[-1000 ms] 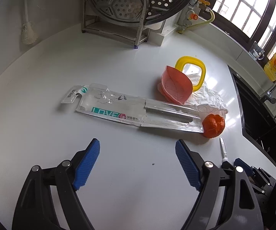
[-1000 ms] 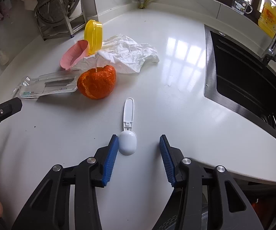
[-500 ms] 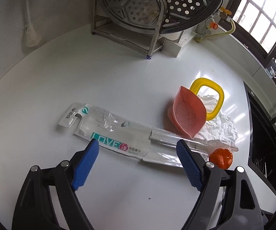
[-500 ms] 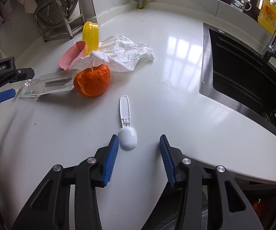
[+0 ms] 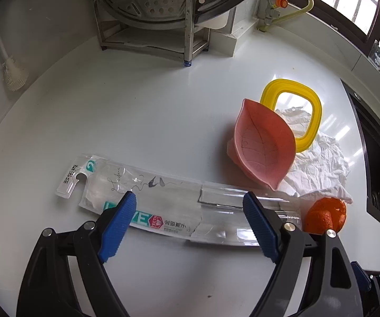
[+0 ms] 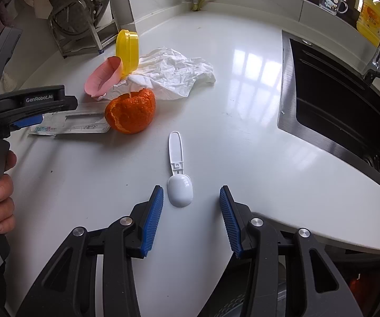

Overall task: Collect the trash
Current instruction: 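Lower the left tool onto the toothbrush package and turn it lengthwise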

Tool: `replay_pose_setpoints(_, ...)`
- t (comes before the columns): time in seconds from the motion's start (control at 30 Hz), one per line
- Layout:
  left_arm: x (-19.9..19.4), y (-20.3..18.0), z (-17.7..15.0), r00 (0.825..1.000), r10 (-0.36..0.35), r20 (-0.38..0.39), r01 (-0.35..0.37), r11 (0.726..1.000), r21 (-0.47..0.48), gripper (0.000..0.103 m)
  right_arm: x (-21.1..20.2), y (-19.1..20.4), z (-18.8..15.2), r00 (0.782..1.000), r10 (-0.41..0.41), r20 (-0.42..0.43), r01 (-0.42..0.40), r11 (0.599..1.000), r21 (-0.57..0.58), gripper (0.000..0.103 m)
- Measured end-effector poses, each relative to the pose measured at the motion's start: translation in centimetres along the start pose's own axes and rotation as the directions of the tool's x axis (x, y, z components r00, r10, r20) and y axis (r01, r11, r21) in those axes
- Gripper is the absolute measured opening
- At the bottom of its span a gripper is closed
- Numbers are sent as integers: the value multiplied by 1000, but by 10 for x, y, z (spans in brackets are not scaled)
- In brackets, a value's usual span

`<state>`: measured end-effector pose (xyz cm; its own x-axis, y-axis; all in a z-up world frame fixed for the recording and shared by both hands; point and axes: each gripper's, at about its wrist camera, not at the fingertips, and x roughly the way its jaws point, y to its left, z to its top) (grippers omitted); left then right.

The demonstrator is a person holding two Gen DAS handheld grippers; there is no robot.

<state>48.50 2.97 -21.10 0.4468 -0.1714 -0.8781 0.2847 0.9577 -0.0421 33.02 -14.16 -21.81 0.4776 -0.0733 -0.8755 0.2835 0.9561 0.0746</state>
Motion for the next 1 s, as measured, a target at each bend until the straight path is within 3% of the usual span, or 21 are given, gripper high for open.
replay_pose_setpoints(0.33,-22,11,-36,1000,-13,-2,13,995,98,84,-1,0,0,1000,12,-4,-12,1000,-3,43)
replay_pose_setpoints(0.63,-38,34,-47,1000,-2,0,2,996,91,84,-1,1,0,1000,17,-5,-17,1000,-2,43)
replay_pose_setpoints(1.0,-52,5,-46,997,-68,37,63,989,130,84,-2,-3,0,1000,21,-2,-21,1000,11,43)
